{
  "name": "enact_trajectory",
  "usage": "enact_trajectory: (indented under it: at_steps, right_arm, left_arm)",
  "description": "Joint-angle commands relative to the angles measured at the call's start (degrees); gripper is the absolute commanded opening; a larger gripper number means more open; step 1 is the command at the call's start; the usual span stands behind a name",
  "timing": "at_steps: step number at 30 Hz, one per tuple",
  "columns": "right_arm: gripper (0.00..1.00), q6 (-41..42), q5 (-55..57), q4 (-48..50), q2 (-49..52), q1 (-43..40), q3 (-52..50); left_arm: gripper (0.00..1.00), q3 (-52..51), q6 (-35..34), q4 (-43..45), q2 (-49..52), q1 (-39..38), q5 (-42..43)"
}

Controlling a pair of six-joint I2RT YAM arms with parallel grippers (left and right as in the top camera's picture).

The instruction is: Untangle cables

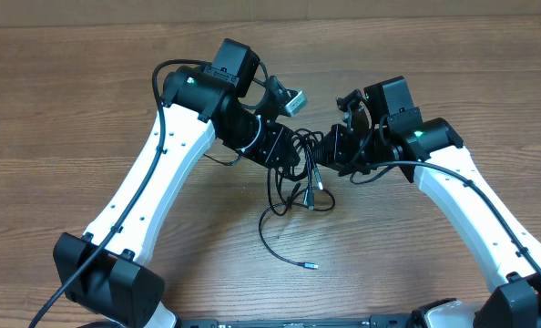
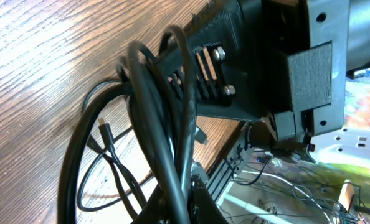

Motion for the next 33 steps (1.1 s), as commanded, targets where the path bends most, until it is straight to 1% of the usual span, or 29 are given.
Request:
enact_trajectory:
  at_steps: [1,2,4,5,7,8,10,13,16,18,19,21,27,28,30,33]
  right_arm:
    - [0.04,0.8,9.2,-1.8,0.2,-1.1,0.5]
    - [0.04,0.8,9.2,-2.0,0.2,-1.1,0.5]
    - [0.04,0.8,9.2,-2.1,0.2,-1.1,0.5]
    - [0.04,0.8,9.2,-2.1,0.2,-1.1,0.5]
    - [0.04,0.8,9.2,-2.1,0.2,-1.1,0.5]
    - [0.04,0.8,9.2,-2.1,0.2,-1.1,0.5]
    - [0.04,0.8,9.2,-2.1,0.2,-1.1,0.5]
    - [0.04,0.8,9.2,-2.1,0.2,-1.1,0.5]
    - [0.04,0.8,9.2,-2.4,0.2,-1.1,0.5]
    - [0.04,0.8,9.2,-2.5,0.2,-1.0,0.5]
    - [0.04,0.8,9.2,-2.6,0.2,-1.0,0.5]
    - [0.04,0.8,9.2,-2.7,0.2,-1.0,0.5]
    - [0.04,0.8,9.2,-2.8,0.2,-1.0,0.5]
    - [0.04,0.8,9.1,-2.8,0.2,-1.0,0.5]
    - [0.04,0.8,9.1,-2.8,0.2,-1.0,0.5]
    - [0.04,0.8,9.1,-2.8,0.2,-1.0,0.5]
  left_arm:
    - [0.13,1.0,1.7,-1.1,-1.2,-0.7,-1.4]
    - [0.23,1.0,1.7,-1.1,-1.2,-0.7,-4.3]
    - [0.35,1.0,1.2,-1.0,-1.2,-0.7,-9.1]
    - [0.37,1.0,0.8,-1.0,-1.2,-0.7,-11.4]
    - [0.40,1.0,-2.3,-0.6,-1.2,-0.7,-17.4]
    - [0.41,1.0,-3.3,-0.5,-1.2,-0.7,-18.5]
    - [0.42,1.0,-3.6,-0.4,-1.2,-0.7,-18.1]
    - [0.41,1.0,-3.6,-0.1,-1.2,-0.7,-14.9]
    - [0.40,1.0,-3.7,1.5,-1.2,-0.7,-15.6]
    - [0.40,1.0,-7.8,4.0,-1.2,-0.7,-21.5]
    - [0.41,1.0,-12.9,5.5,-1.2,-0.7,-26.9]
    - [0.43,1.0,-18.8,7.2,-1.2,-0.6,-31.1]
    - [0.43,1.0,-24.9,12.1,-1.1,-0.6,-31.4]
    - [0.45,1.0,-25.7,12.1,-0.7,-0.6,-31.2]
    - [0.45,0.4,-25.7,12.0,0.0,-0.7,-30.7]
    - [0.43,0.3,-25.4,11.4,2.2,-0.8,-25.8]
